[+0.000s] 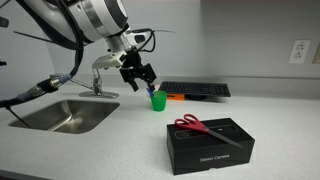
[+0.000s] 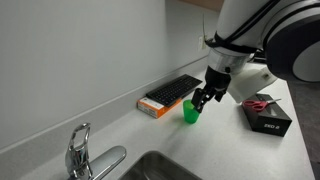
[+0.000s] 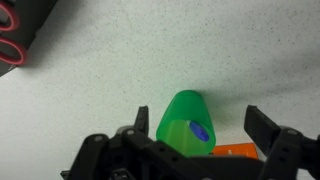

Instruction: Remove the pen from the green cup

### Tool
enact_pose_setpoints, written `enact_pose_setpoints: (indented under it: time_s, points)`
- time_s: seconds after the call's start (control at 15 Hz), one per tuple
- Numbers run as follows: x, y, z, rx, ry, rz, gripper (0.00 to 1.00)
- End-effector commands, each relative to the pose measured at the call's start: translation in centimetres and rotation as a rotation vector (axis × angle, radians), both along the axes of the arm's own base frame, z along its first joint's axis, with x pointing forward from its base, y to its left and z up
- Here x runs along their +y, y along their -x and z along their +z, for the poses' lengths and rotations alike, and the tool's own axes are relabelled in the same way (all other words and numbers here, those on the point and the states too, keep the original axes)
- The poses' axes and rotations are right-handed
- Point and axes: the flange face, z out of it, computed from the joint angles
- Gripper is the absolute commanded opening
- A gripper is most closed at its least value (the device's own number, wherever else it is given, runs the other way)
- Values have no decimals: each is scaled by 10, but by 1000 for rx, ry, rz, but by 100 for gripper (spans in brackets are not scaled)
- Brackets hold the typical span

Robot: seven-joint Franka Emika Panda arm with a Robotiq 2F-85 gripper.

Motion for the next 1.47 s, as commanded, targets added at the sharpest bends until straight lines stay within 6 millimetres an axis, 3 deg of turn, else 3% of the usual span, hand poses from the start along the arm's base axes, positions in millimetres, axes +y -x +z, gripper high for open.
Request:
enact_pose_setpoints:
  time_s: [0.0,0.2,0.27,0.4,1.0,1.27,1.4]
  points:
    - [8,-21,-9,-46,35,-47,100]
    - [12,-32,-15,-71,40,-83,97]
    - [14,-35,-16,-81,38,-93,74]
    - [15,-41,-17,-106,34,-119,68]
    - [4,-47,-15,-138,39,-188,0]
    - [-14,-38,-2,-147,42,-214,4]
    - [-25,-30,17,-174,34,-221,4]
